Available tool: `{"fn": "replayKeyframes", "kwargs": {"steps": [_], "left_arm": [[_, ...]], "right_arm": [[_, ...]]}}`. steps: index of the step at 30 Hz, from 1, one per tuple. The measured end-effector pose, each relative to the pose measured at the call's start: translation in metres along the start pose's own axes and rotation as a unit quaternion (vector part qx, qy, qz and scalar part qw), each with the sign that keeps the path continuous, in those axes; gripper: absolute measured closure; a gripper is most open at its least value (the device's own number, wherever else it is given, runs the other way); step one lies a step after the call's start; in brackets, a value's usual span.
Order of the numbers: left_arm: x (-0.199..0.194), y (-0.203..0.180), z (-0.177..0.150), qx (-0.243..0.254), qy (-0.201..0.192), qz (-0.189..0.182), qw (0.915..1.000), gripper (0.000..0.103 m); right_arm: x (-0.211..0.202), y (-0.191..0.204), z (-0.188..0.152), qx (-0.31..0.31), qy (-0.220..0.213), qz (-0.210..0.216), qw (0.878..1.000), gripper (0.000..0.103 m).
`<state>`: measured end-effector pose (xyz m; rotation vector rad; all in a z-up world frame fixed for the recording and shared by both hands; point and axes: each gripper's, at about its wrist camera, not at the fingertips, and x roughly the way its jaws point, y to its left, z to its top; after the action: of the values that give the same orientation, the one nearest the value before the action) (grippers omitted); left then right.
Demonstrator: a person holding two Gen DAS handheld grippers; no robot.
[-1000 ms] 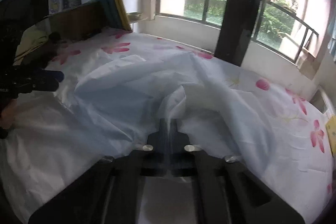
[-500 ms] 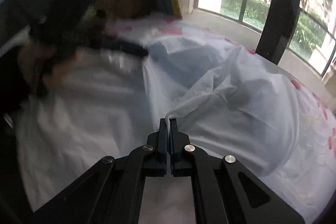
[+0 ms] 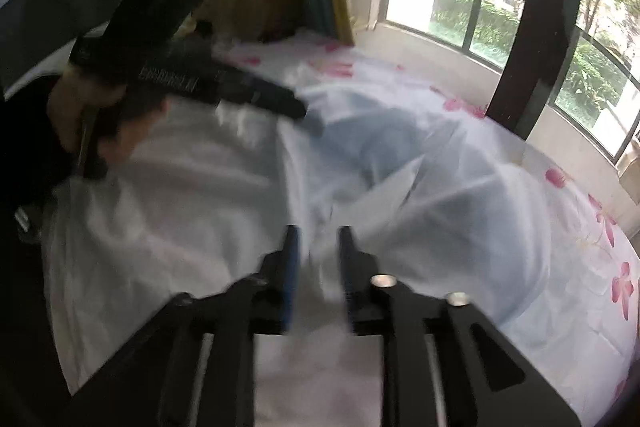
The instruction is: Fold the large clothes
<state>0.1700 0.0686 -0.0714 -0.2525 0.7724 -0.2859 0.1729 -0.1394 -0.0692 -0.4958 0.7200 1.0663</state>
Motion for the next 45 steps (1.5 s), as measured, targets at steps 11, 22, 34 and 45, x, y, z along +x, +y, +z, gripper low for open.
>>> {"fn": "replayKeyframes", "kwargs": {"steps": [11,22,34,45], "left_arm": [[0.005,0.010,-0.010,-0.018,0.014,-0.002,0.9997,0.062],[0.013,0.012,-0.014,-0.026,0.022,0.004,0.9994,0.062],[0.013,0.014,-0.009,-0.031,0.023,0.026,0.9989,0.062],[0.031,0.023,-0.006,-0.024,0.044,0.021,0.9985,0.062]], "right_arm": [[0.062,-0.031,0.025,0.044,0.036,-0.040,0.998,0.077],[0.045,0.012,0.002,-0.024,0.074,0.030,0.997,0.100],[0.001,-0.017,0.008,0.026,0.016,-0.010,0.999,0.056],[0.023,-0.094,-0.017,0.097,0.057,-0.118,0.987,0.055]]}}
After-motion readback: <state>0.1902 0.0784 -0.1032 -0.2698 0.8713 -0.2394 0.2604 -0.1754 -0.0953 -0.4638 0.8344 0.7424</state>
